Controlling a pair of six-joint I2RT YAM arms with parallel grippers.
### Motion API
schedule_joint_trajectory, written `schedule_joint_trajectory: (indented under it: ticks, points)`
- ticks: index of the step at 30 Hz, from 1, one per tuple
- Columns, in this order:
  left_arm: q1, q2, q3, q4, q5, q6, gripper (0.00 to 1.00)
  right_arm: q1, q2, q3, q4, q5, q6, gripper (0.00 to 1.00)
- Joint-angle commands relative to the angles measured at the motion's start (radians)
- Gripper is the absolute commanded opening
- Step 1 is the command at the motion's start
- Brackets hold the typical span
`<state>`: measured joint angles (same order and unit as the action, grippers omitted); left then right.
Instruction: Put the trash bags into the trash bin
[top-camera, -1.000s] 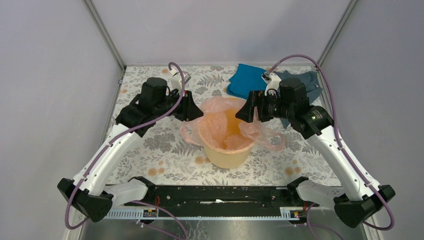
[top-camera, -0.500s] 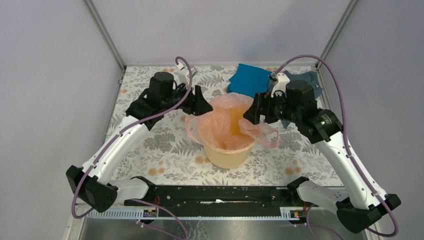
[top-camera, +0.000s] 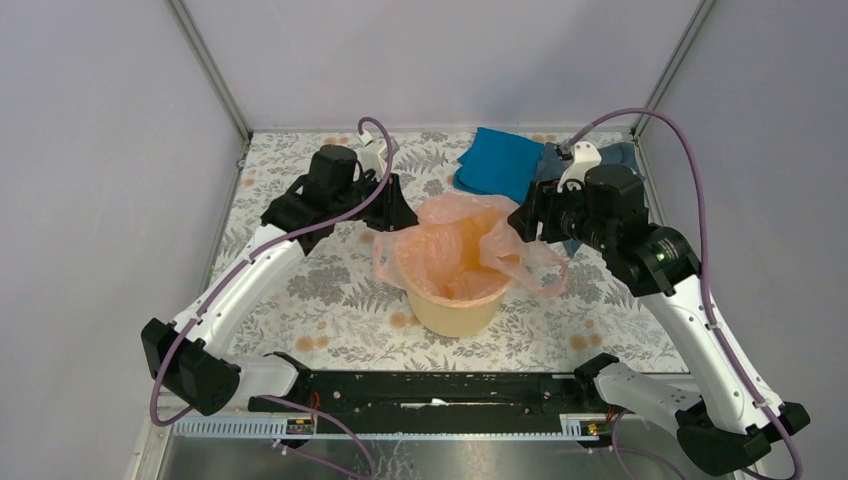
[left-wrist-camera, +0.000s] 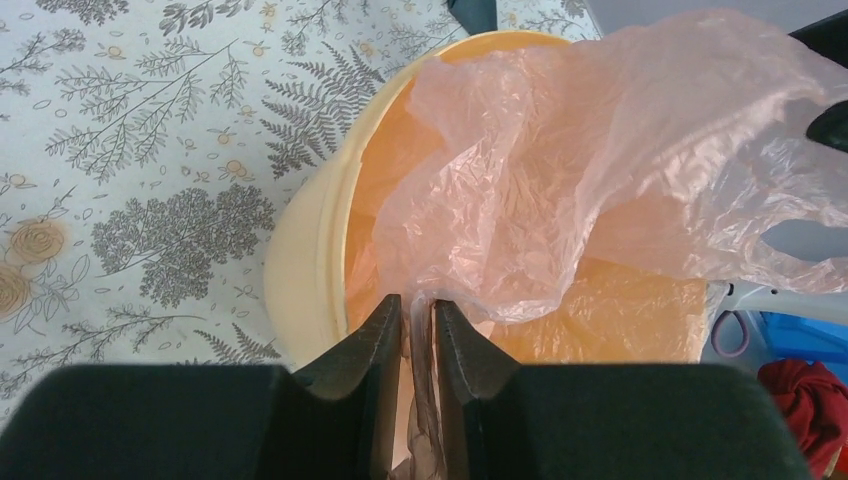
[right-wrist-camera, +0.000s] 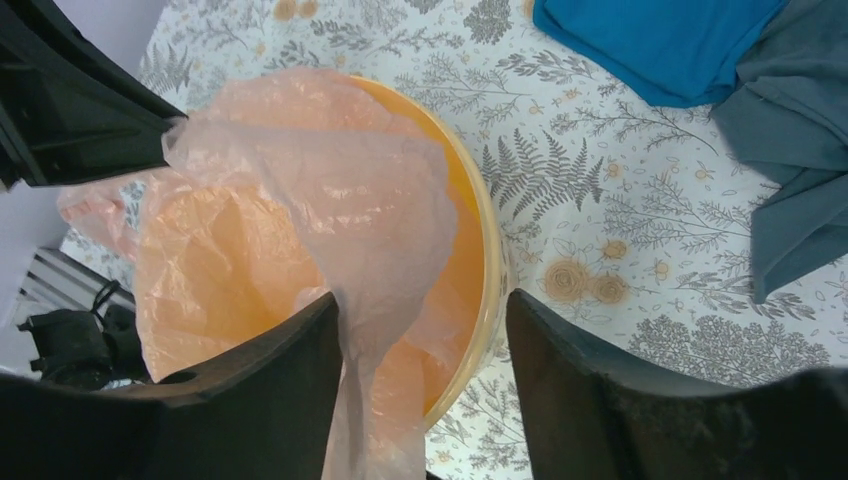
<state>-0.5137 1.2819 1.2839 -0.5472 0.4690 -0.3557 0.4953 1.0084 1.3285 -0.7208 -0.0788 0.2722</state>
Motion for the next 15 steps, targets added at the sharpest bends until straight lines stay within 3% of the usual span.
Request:
schedule_joint_trajectory:
  ticks: [1, 8, 15]
  points:
    - [0.004, -0.010, 0.023, -0.019, -0.034, 0.022, 0.22, 0.000, -0.006, 0.003, 0.067, 0.031, -0.008, 0.58]
    - [0.004, -0.074, 0.043, -0.077, -0.107, 0.047, 0.50, -0.001, 0.024, -0.017, 0.102, 0.142, 0.067, 0.14]
    - [0.004, -0.157, 0.033, -0.079, -0.112, 0.067, 0.68, -0.001, 0.090, 0.004, 0.080, 0.129, 0.084, 0.03]
